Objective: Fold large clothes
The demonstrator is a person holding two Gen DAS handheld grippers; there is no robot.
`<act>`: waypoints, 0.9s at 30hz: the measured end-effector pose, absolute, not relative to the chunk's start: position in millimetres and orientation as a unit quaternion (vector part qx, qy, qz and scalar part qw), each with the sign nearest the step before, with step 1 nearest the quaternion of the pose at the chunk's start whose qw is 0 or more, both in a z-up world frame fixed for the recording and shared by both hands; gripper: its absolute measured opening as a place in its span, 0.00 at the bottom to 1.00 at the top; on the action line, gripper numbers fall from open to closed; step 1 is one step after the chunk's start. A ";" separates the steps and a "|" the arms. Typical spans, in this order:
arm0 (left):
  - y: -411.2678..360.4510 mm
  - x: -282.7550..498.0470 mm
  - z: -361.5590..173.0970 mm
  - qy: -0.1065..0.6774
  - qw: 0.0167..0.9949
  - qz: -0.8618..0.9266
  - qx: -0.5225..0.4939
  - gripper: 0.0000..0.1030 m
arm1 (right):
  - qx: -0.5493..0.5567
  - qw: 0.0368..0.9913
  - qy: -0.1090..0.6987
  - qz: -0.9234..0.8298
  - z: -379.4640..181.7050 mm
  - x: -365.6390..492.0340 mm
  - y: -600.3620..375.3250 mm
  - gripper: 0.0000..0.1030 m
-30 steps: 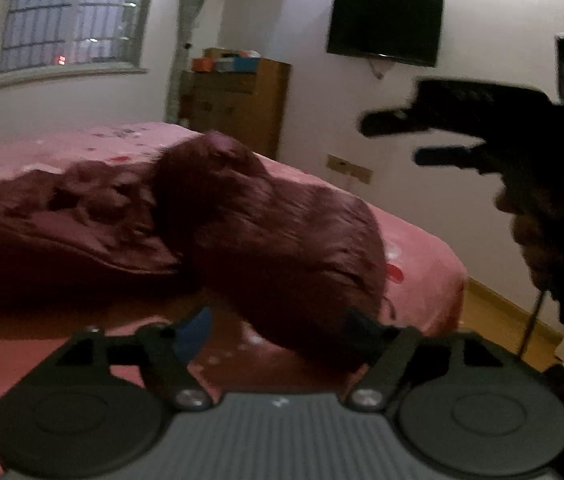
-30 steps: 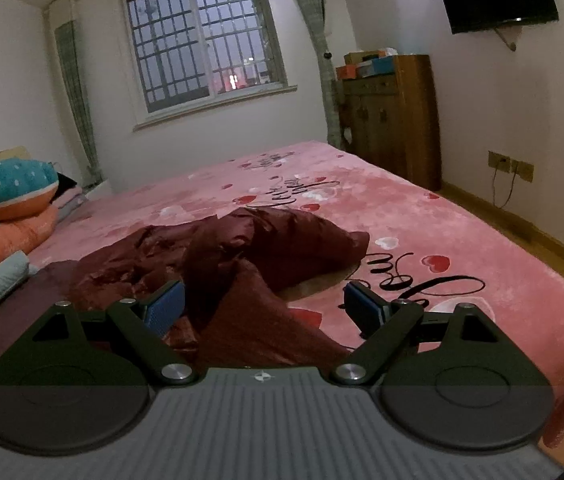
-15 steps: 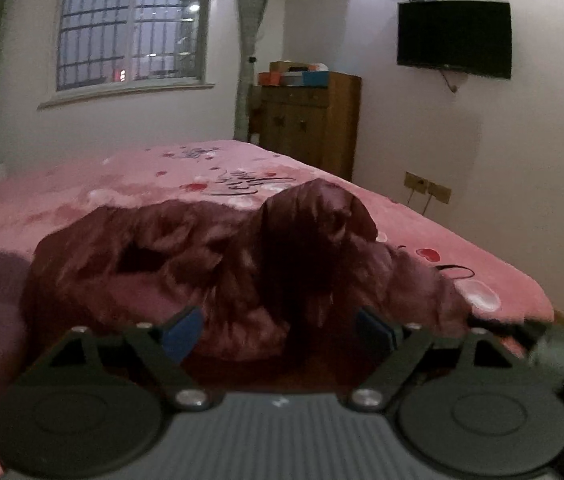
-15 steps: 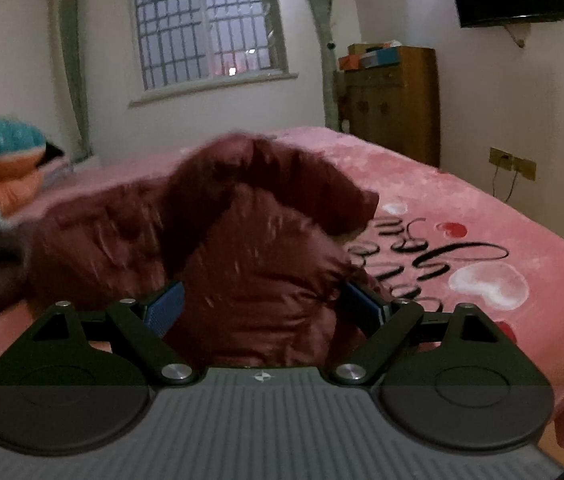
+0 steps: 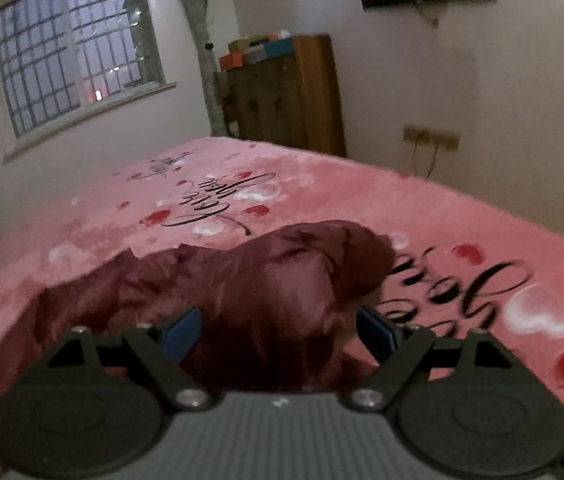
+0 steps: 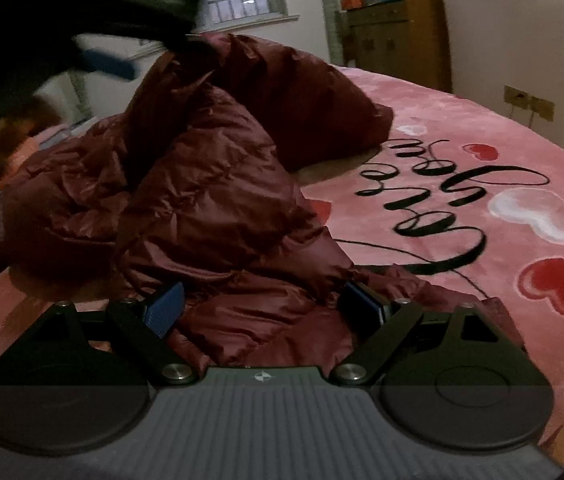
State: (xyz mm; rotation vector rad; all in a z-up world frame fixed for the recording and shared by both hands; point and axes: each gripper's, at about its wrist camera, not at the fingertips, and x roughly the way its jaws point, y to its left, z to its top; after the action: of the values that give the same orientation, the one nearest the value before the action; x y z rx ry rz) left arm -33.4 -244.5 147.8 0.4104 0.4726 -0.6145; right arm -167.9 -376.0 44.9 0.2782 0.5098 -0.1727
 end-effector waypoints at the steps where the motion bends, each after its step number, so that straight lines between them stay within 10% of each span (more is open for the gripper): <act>1: -254.3 -28.6 144.2 0.228 0.903 -0.290 0.219 0.82 | 0.139 0.954 0.252 -0.083 45.1 -167.7 -378.7 1.00; 5: -271.8 -11.6 135.4 0.237 0.898 -0.268 0.255 0.82 | 0.150 0.953 0.251 -0.076 45.6 -171.7 -380.7 1.00; 10: -263.8 5.9 133.4 0.262 0.902 -0.251 0.235 0.44 | 0.152 0.952 0.254 -0.072 46.3 -176.6 -379.5 1.00; 15: -236.1 10.0 152.5 0.274 0.913 -0.258 0.155 0.31 | 0.140 0.953 0.259 -0.073 43.7 -175.2 -376.0 1.00; 20: -213.4 0.1 170.4 0.281 0.910 -0.285 0.111 0.37 | 0.127 0.952 0.267 -0.075 40.5 -172.6 -372.4 1.00; 27: -161.5 -35.8 153.1 0.297 0.908 -0.280 0.092 0.71 | 0.132 0.946 0.281 -0.089 34.6 -170.4 -373.5 1.00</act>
State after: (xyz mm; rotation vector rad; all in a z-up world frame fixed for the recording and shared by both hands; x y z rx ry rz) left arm -35.8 -161.5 153.1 0.1900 0.6126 -0.5786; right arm -170.4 -373.5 34.6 0.2694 0.5730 -0.1807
